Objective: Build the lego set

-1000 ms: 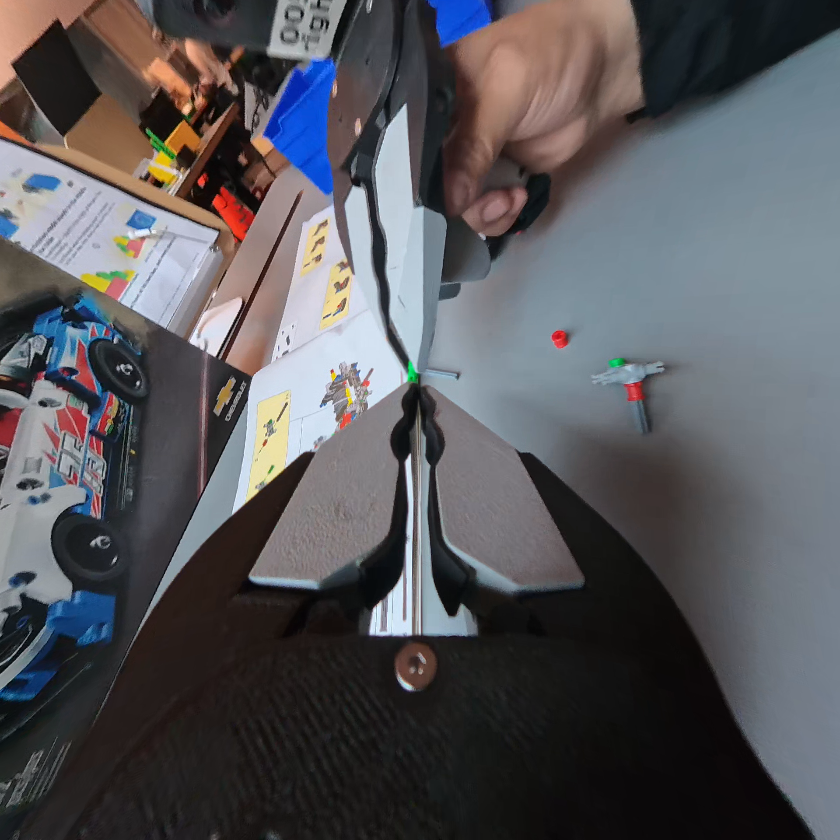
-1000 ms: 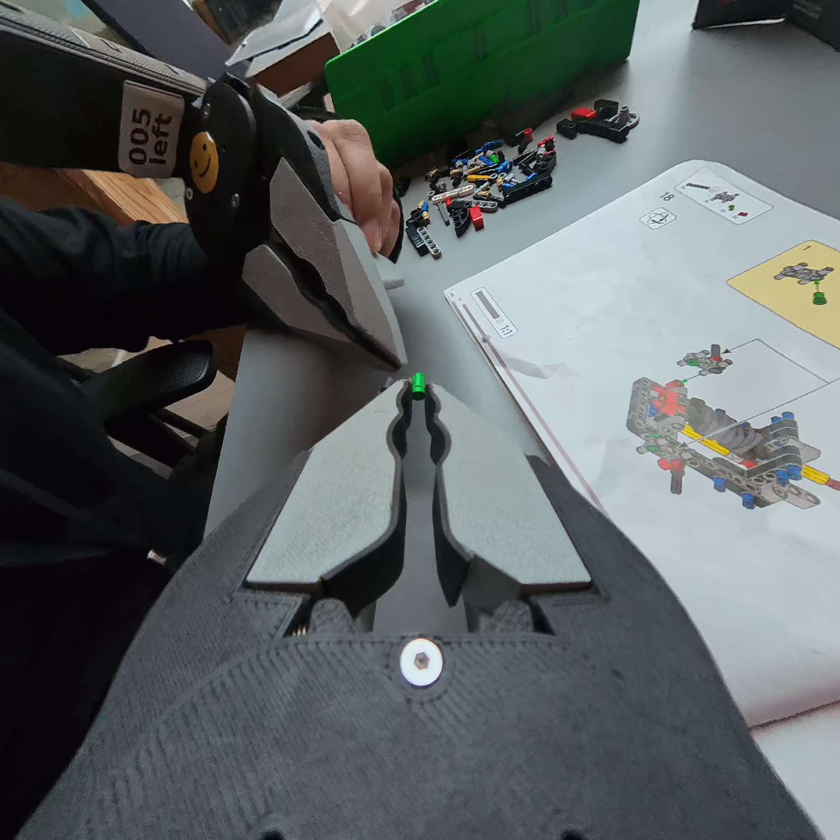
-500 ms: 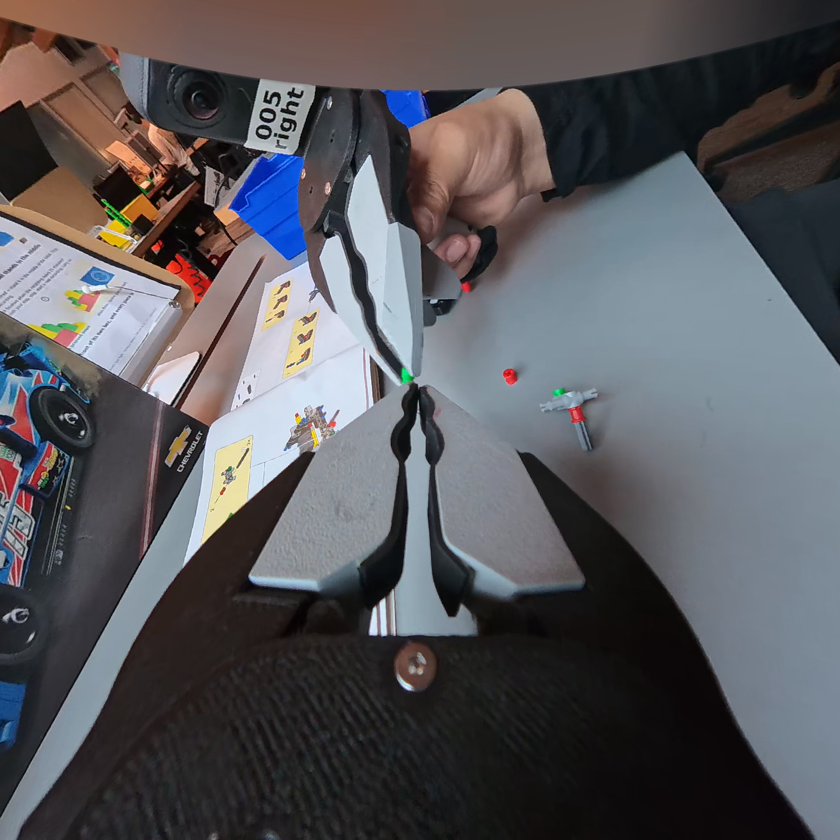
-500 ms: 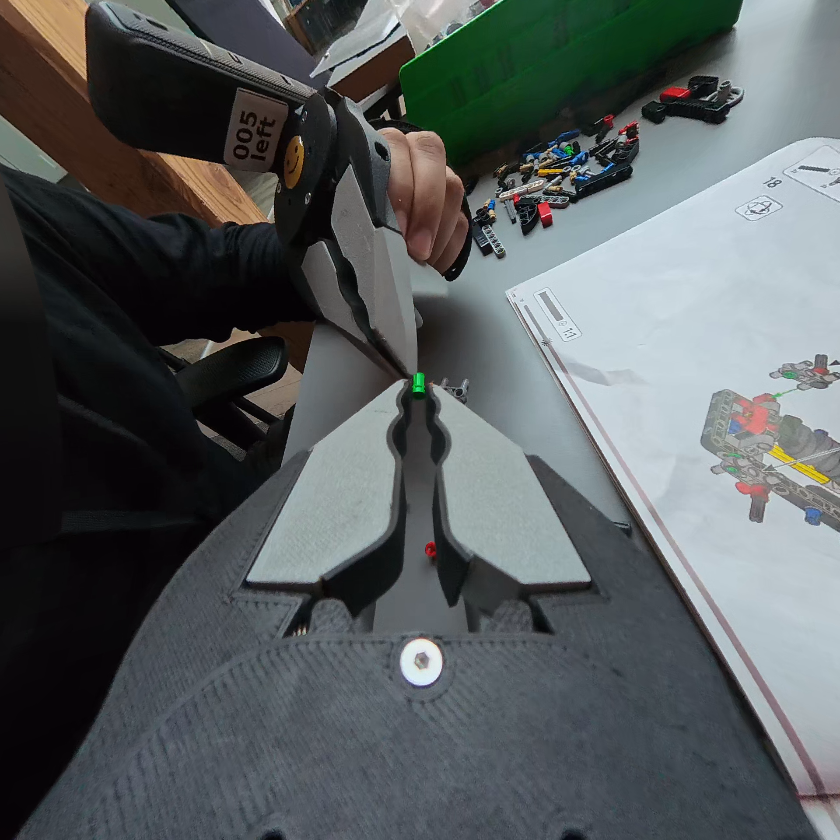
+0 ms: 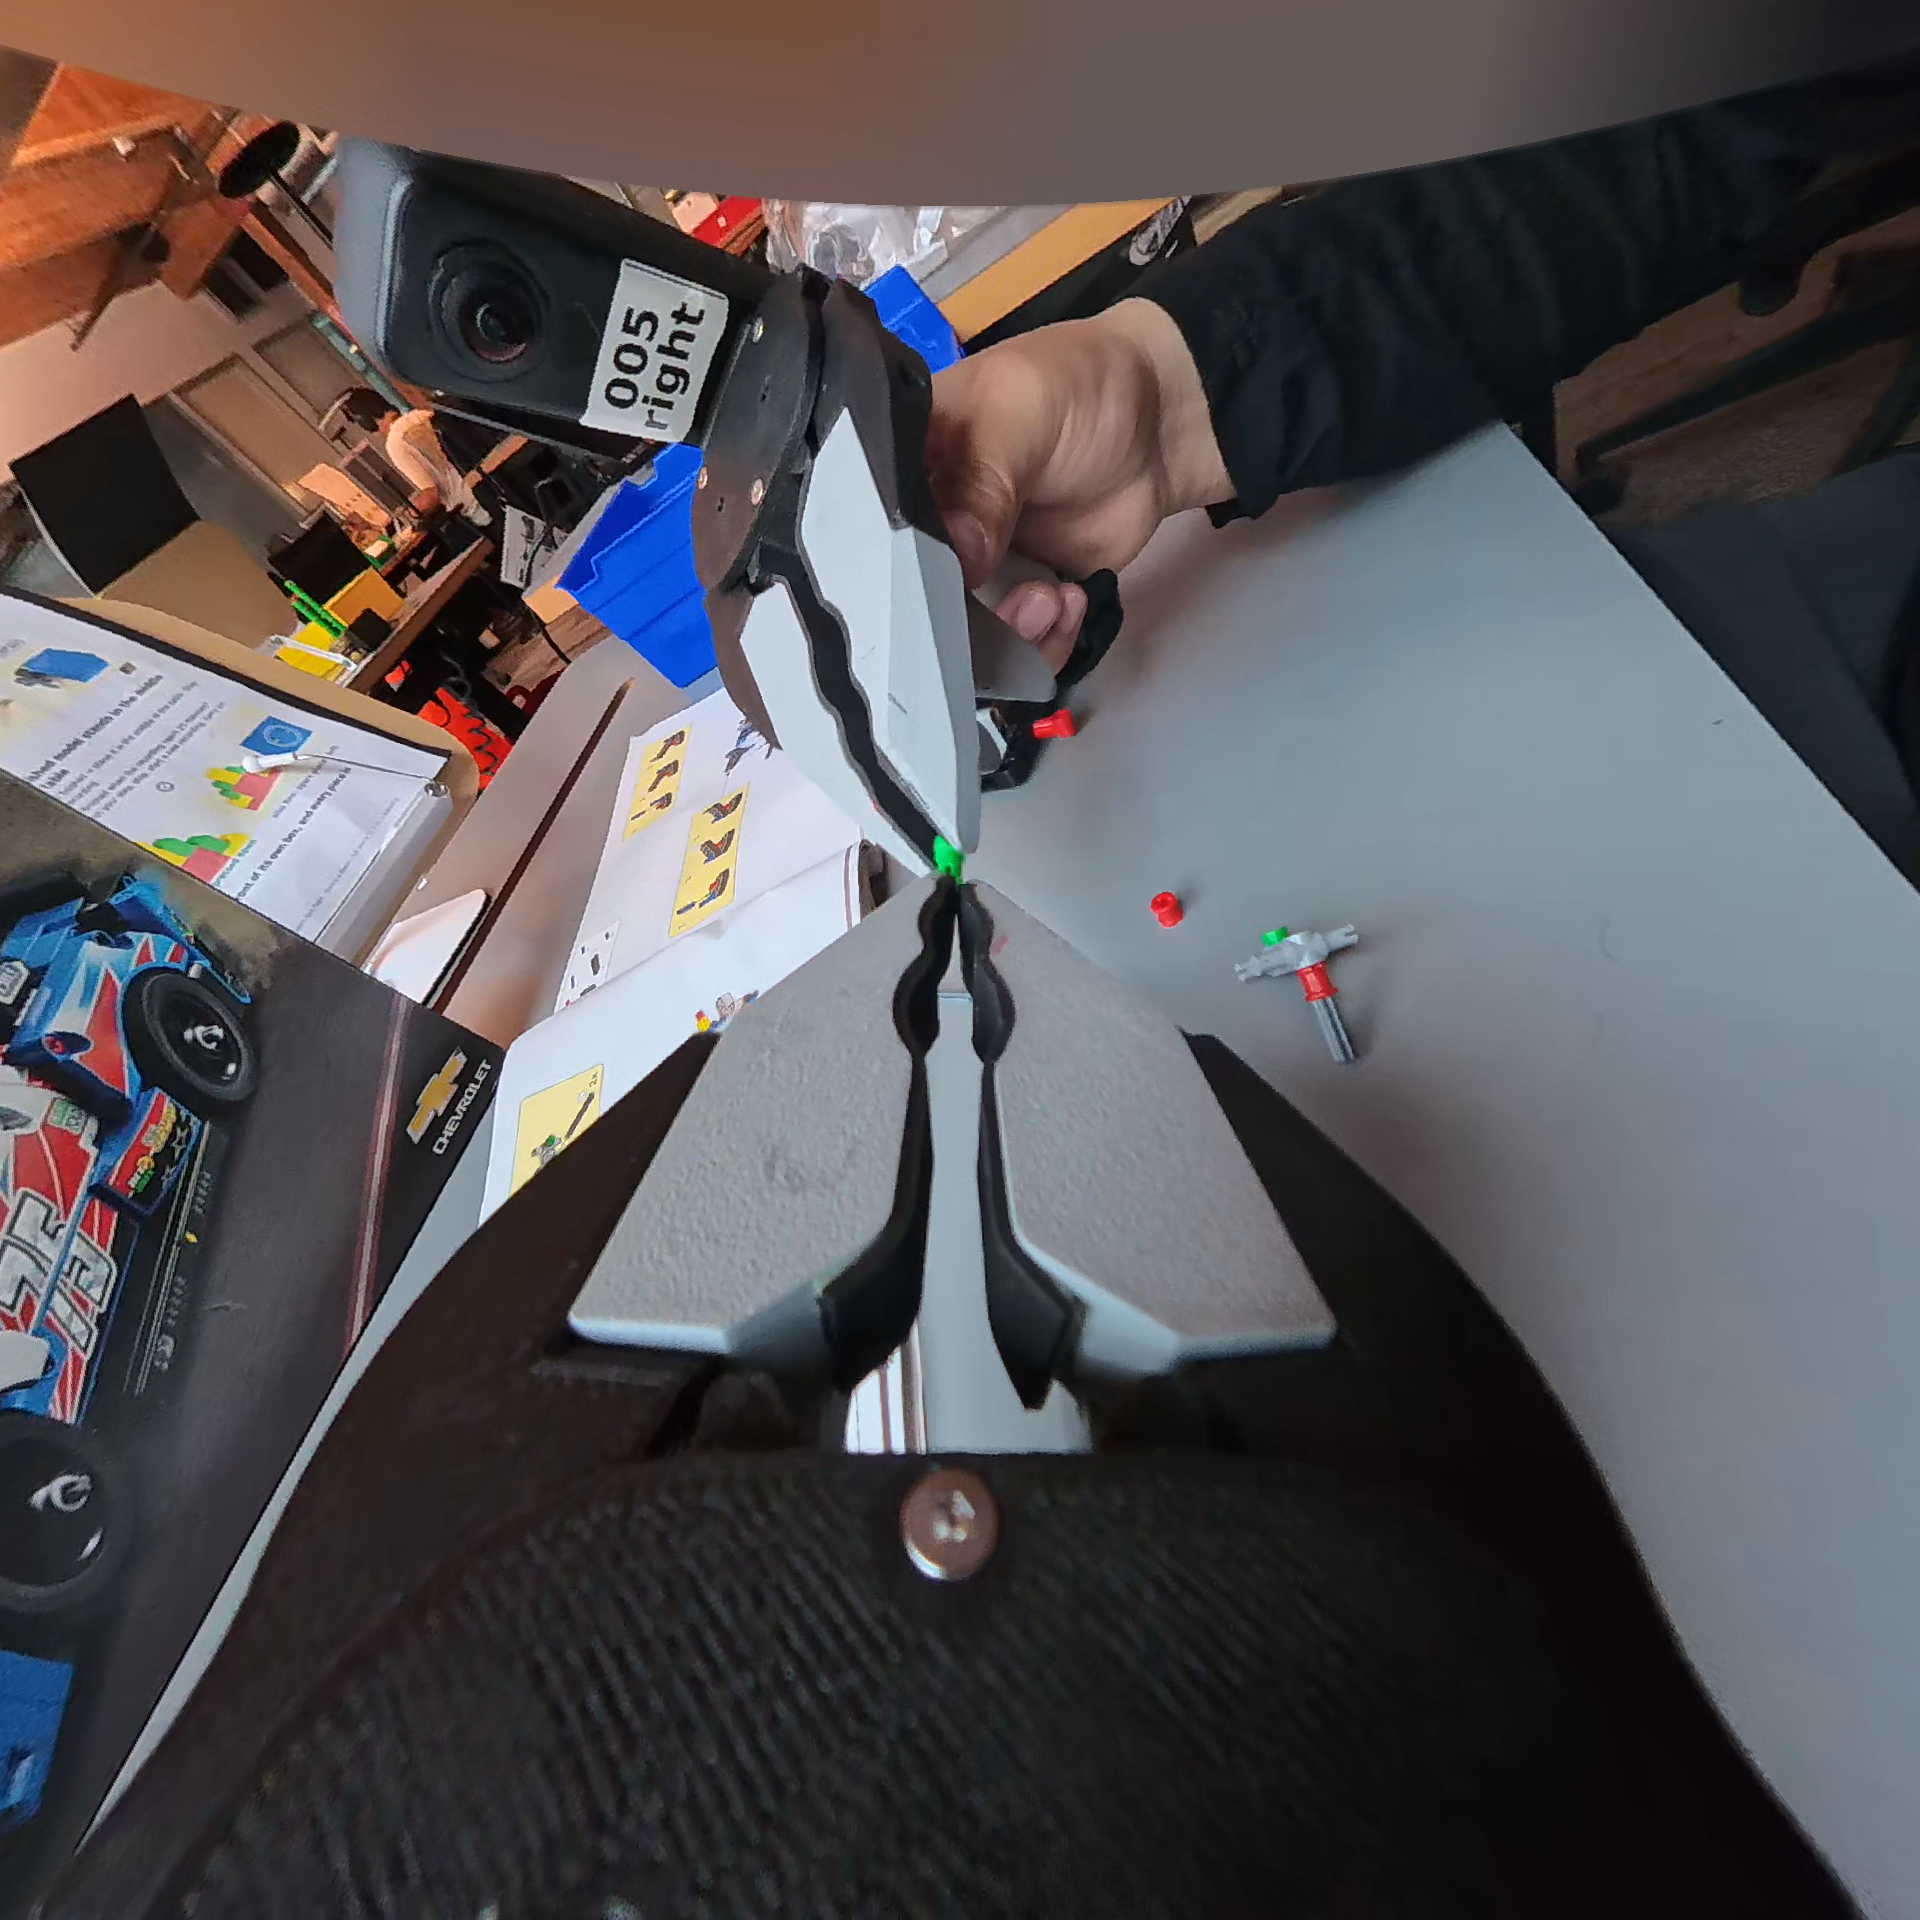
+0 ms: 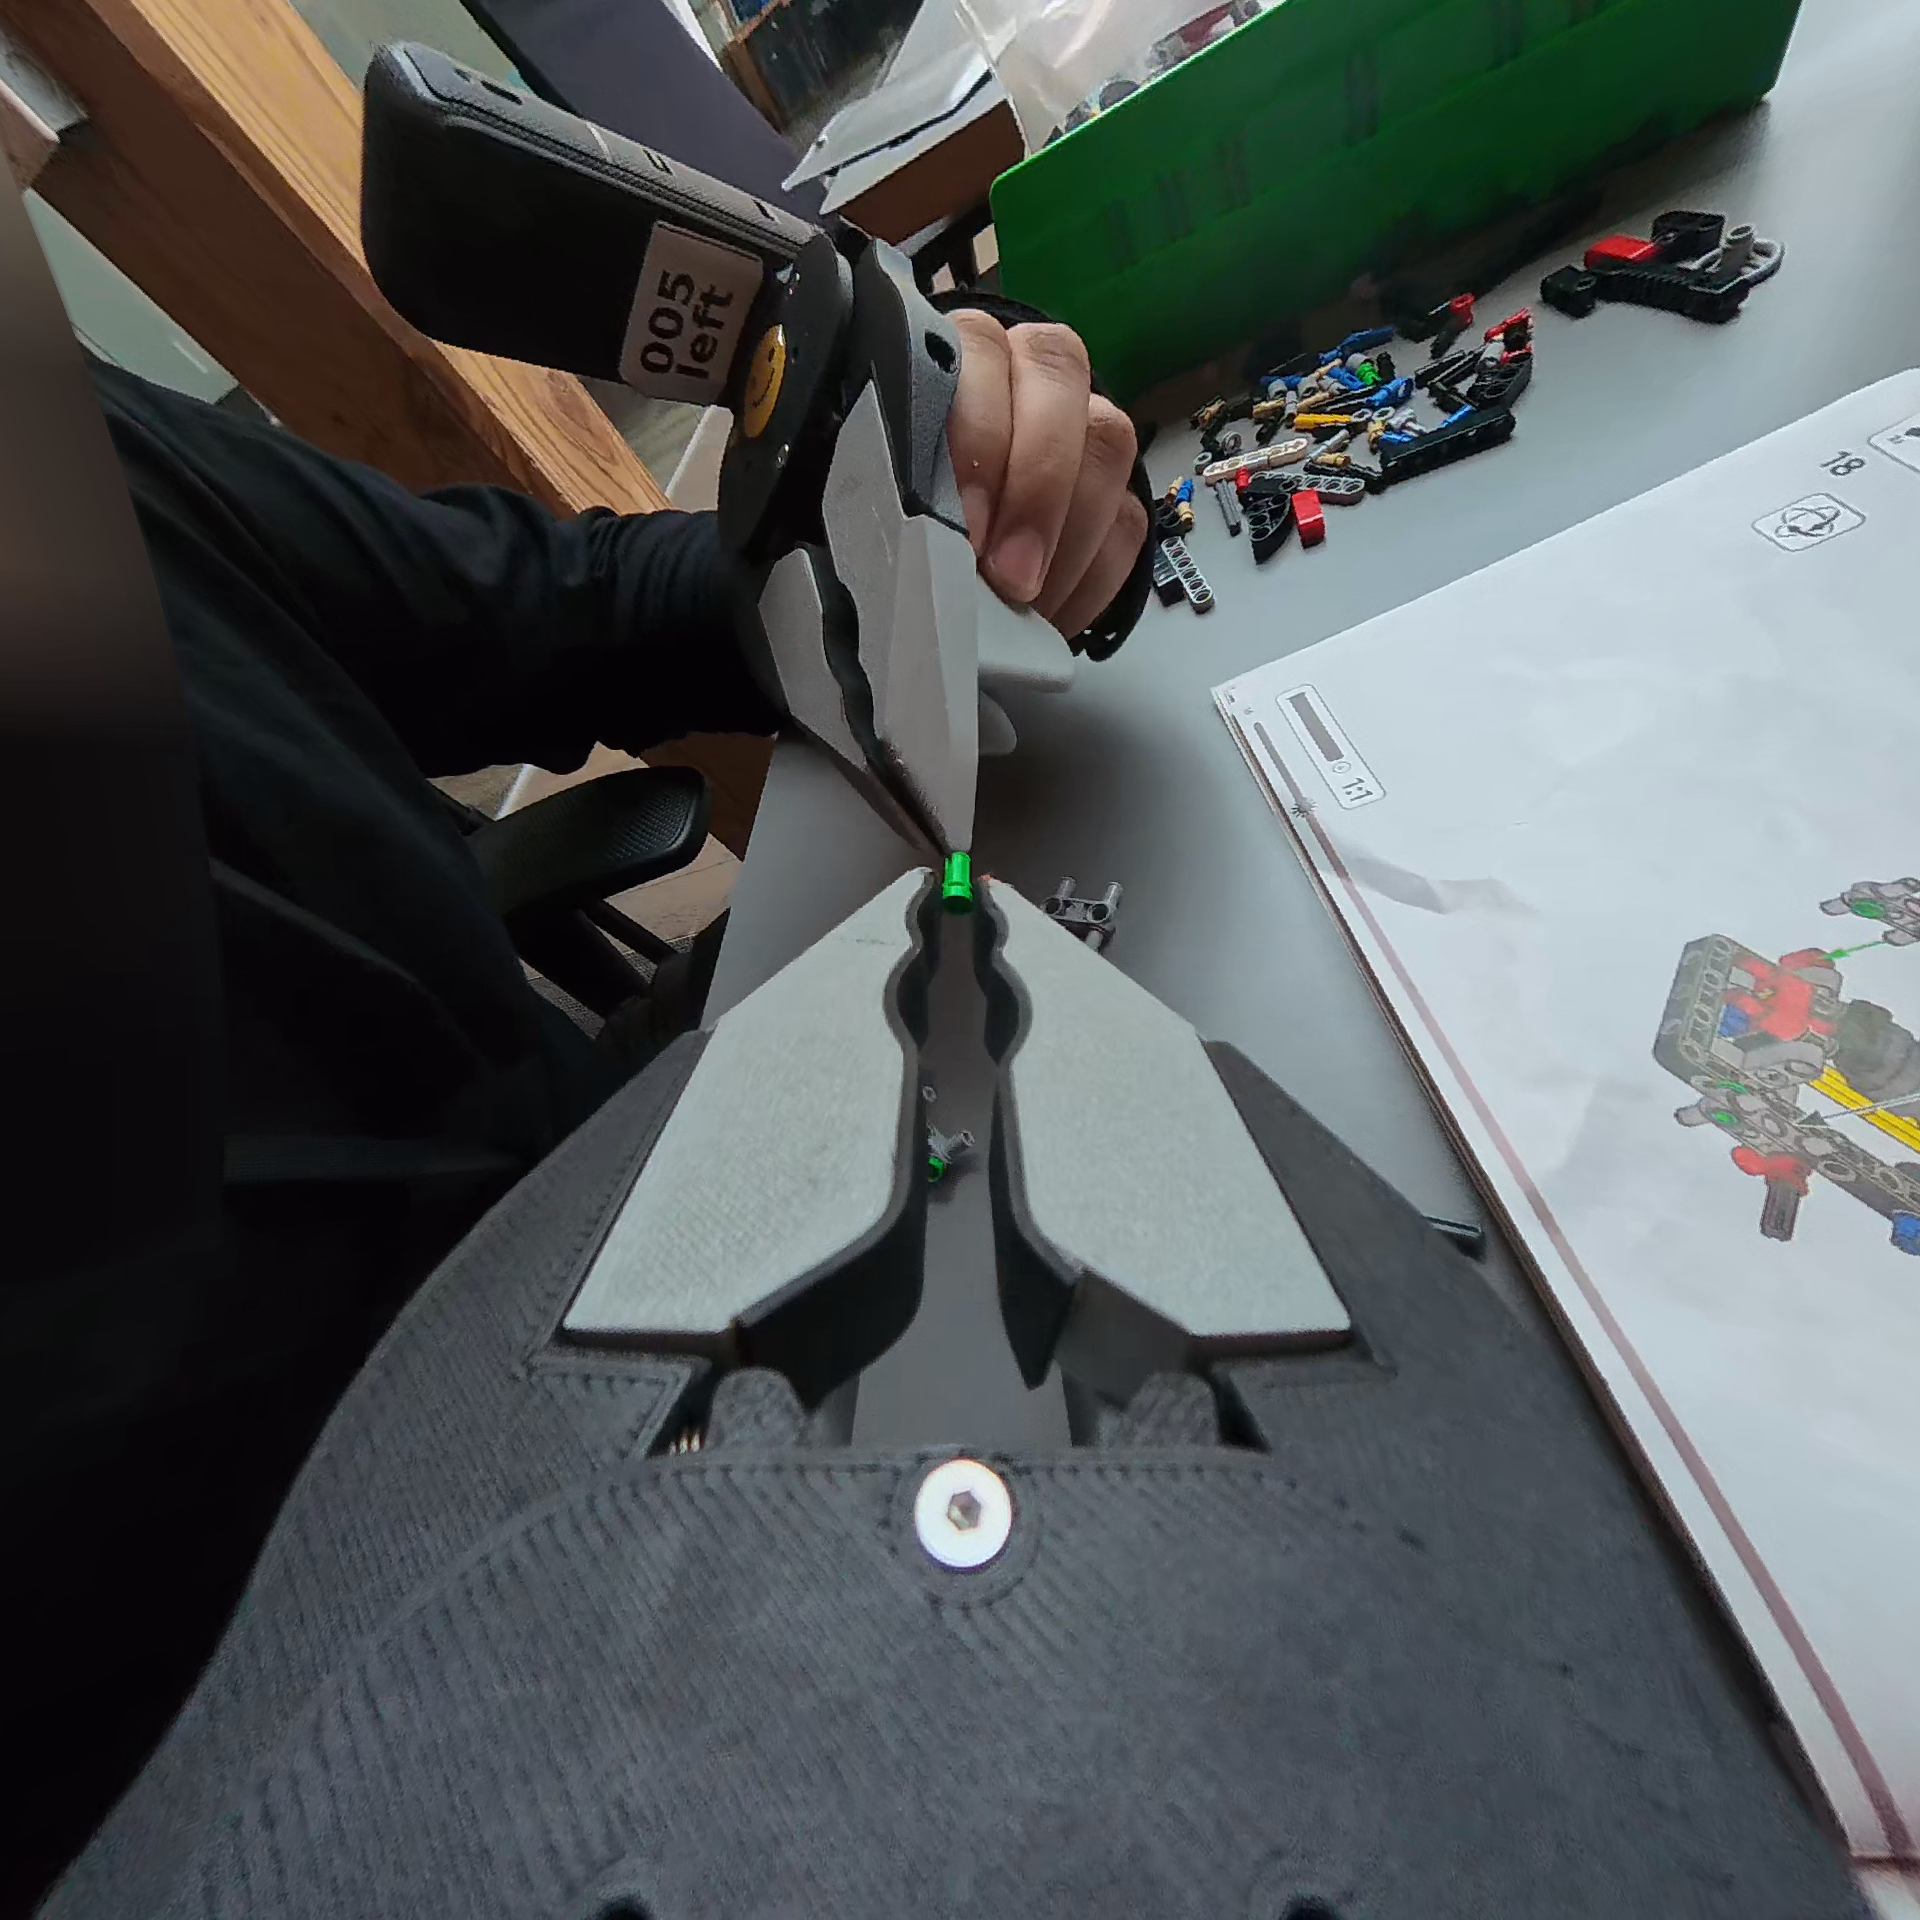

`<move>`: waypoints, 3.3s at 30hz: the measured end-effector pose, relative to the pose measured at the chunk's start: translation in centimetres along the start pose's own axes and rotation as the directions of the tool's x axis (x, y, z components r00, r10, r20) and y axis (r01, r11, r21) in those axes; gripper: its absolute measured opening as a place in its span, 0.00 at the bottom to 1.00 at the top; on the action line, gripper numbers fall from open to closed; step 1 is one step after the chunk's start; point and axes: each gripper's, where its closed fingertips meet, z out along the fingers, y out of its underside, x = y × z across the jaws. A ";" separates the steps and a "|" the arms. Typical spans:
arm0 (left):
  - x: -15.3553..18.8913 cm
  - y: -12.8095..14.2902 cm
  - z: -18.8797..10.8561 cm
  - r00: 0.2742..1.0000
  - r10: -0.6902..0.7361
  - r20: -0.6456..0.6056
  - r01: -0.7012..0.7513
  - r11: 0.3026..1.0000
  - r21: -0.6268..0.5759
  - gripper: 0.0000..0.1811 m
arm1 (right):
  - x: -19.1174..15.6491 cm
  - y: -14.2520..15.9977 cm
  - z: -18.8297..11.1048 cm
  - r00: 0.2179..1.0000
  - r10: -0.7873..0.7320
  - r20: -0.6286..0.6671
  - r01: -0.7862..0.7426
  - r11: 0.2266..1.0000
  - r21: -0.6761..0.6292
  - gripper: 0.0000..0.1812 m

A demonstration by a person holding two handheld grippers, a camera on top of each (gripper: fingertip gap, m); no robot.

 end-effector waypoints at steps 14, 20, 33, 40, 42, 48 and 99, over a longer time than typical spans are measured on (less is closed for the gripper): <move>-0.1 -1.1 -0.3 0.999 -0.035 -0.004 0.036 0.997 0.062 0.00 | -1.1 -0.7 -0.1 0.997 0.001 0.083 -0.006 0.998 0.059 0.01; -0.3 -2.0 -0.7 0.998 -0.064 -0.008 0.064 0.992 0.110 0.00 | -1.7 -1.4 -0.2 0.995 -0.036 0.097 0.026 0.995 0.101 0.02; -0.3 -2.9 -1.3 0.999 -0.030 0.013 0.029 0.992 0.123 0.00 | -2.6 -2.0 -0.1 0.989 -0.120 0.085 0.108 0.985 0.137 0.02; -0.2 -2.5 -1.1 1.000 -0.027 0.017 0.025 0.996 0.083 0.00 | -2.3 -1.8 0.0 0.991 -0.105 0.080 0.094 0.988 0.123 0.02; -0.2 -2.4 -1.1 1.000 -0.022 0.012 0.021 0.997 0.074 0.00 | -2.3 -1.7 -0.1 0.991 -0.108 0.074 0.098 0.988 0.118 0.01; 0.1 -2.1 -0.8 0.997 -0.069 -0.024 0.071 0.995 0.071 0.00 | -2.1 -1.6 -0.2 0.991 -0.113 0.068 0.106 0.989 0.104 0.01; -1.0 -4.1 -1.7 0.996 -0.058 0.071 0.045 0.984 0.170 0.00 | -3.4 -3.6 -0.6 0.977 -0.212 0.030 0.190 0.923 0.334 0.01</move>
